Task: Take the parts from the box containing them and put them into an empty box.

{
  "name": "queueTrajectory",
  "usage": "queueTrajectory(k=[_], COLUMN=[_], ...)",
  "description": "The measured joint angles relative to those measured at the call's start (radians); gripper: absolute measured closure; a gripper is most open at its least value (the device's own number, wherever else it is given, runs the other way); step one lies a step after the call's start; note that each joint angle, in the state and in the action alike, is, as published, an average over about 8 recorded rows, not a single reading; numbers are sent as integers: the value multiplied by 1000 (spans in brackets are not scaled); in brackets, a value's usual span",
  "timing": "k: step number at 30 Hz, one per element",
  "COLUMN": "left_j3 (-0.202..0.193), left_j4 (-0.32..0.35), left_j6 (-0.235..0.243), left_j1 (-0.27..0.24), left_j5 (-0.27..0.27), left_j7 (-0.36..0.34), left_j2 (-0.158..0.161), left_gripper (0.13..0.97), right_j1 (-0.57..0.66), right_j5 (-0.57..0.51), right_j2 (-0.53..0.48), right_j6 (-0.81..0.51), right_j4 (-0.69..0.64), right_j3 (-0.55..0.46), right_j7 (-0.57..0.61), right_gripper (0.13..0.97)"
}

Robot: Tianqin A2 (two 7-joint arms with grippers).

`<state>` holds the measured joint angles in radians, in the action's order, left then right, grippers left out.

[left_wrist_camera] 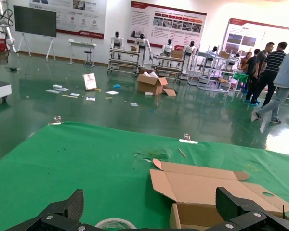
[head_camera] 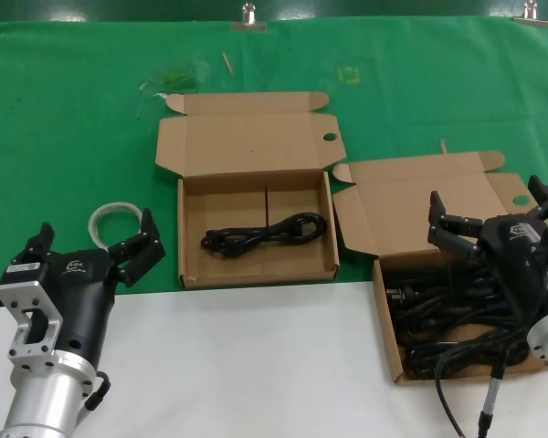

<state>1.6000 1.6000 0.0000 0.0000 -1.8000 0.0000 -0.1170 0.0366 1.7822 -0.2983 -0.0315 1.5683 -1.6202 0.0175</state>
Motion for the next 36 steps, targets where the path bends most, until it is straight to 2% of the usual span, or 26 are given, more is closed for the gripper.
queueTrajectory(k=[36], left_j3=[0], left_j4=[0], left_j6=[0], left_j1=[0], left_j5=[0], left_j7=[0], left_j2=[0], left_gripper=[132], right_j1=[0], right_j5=[0], right_j2=[0], right_j6=[0], right_j4=[0], right_j3=[0], right_j7=[0], right_gripper=[129])
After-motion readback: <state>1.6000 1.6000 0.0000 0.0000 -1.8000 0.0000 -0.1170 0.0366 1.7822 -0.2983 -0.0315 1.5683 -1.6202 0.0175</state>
